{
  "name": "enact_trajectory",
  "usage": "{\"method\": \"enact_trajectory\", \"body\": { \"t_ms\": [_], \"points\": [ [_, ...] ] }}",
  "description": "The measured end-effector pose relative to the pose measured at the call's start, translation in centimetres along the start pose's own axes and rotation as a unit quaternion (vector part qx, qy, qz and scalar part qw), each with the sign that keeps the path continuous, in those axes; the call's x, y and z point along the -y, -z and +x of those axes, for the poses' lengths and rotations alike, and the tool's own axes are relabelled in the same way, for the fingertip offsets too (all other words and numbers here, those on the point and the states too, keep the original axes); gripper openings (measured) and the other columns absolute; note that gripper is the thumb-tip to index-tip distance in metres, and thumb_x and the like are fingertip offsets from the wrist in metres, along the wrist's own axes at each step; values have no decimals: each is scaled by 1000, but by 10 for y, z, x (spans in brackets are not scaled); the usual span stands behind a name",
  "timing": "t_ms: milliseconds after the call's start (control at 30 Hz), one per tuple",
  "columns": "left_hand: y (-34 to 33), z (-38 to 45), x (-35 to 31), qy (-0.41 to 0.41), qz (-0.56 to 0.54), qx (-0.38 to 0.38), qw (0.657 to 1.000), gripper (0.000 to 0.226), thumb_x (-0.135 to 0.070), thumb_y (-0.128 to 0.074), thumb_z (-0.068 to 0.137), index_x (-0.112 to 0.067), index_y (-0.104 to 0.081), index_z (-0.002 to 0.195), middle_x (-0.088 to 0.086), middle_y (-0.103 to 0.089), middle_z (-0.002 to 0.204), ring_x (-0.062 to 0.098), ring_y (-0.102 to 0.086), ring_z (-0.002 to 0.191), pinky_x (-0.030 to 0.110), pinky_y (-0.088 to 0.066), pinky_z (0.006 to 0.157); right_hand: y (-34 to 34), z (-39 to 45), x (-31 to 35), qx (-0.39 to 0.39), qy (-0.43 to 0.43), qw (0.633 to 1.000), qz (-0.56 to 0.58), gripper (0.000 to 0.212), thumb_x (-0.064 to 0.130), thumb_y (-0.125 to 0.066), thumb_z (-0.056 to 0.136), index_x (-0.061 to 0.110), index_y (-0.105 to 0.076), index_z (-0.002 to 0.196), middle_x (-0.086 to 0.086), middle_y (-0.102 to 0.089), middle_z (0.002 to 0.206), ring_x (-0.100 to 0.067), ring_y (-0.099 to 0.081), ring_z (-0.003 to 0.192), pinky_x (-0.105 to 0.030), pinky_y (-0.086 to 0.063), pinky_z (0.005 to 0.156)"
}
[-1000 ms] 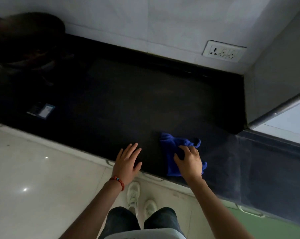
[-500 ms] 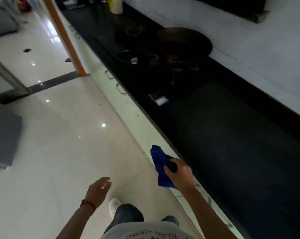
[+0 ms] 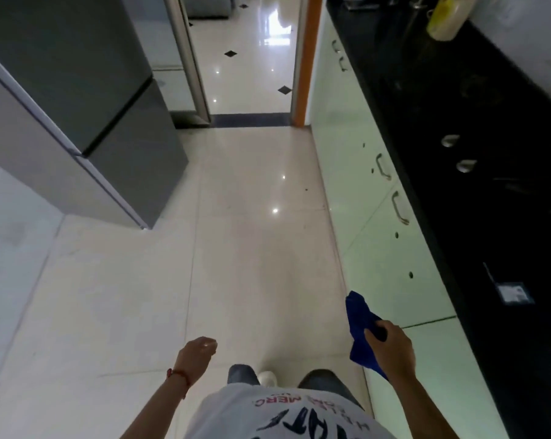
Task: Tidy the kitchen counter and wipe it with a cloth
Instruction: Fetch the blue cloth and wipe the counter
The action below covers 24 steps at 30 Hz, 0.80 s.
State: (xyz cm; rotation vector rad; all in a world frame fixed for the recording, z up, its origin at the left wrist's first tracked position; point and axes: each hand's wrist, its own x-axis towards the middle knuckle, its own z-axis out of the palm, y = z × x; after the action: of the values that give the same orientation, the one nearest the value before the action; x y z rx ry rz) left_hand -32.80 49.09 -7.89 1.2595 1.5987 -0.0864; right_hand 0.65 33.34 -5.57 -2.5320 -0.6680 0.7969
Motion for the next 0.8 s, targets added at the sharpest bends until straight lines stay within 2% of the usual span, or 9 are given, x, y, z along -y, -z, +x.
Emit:
{"method": "enact_trajectory", "body": {
  "t_ms": [67,200,300,433,500,567,667,800],
  "points": [
    [11,9,-32,-1,-6,8,1000,16,-9,-53,86,-17,-63,76,2,-65,73,27,-63,77,36,-48,85,-7,16,14,5,-5,1000,-3,35,26,-60,86,7,-57,115,-14,-63,109,-20,-55,85,-28,-43,70],
    [31,50,-103,-31,-19,18,999,26,-13,-52,88,-28,-57,66,-7,-62,70,21,-60,71,33,-45,82,-17,63,39,14,-12,1000,-13,34,27,-60,85,8,-58,114,-12,-64,107,-17,-52,81,-28,-43,69],
    [48,89,-158,-56,-24,9,998,15,-27,-54,80,-29,-57,65,-8,-63,69,17,-60,69,32,-44,82,-21,109,62,22,-19,1000,-10,32,27,-60,85,8,-59,112,-11,-66,105,-18,-53,81,-27,-41,69],
    [70,150,-219,-51,-32,-18,998,21,-15,-52,88,-22,-59,69,-5,-62,69,24,-60,72,31,-44,76,-17,184,109,41,-17,999,8,31,25,-61,85,6,-59,110,-13,-67,104,-20,-55,83,-29,-42,70],
    [80,173,-241,-39,-44,-34,998,13,-14,-52,88,-13,-62,81,-1,-62,70,25,-59,76,23,-43,65,-12,224,140,48,2,999,19,32,25,-61,85,5,-59,110,-13,-67,104,-21,-56,83,-29,-43,70],
    [90,193,-259,-30,-46,-43,998,15,-14,-51,89,-5,-63,92,7,-63,76,23,-57,76,16,-39,60,-5,265,175,53,29,998,22,32,24,-61,85,4,-60,111,-14,-67,104,-21,-56,83,-28,-43,69],
    [108,218,-276,-2,-68,-52,996,22,-13,-50,90,2,-63,99,13,-62,85,24,-56,78,19,-41,60,1,316,232,65,55,996,24,31,22,-61,85,2,-59,110,-15,-67,104,-21,-55,82,-27,-41,68],
    [130,251,-286,41,-99,-68,992,18,-15,-50,90,-3,-63,93,13,-64,85,25,-58,77,25,-41,61,-3,371,300,69,87,993,39,27,19,-63,84,3,-61,106,-14,-67,99,-23,-56,81,-27,-40,67]
  ]
}}
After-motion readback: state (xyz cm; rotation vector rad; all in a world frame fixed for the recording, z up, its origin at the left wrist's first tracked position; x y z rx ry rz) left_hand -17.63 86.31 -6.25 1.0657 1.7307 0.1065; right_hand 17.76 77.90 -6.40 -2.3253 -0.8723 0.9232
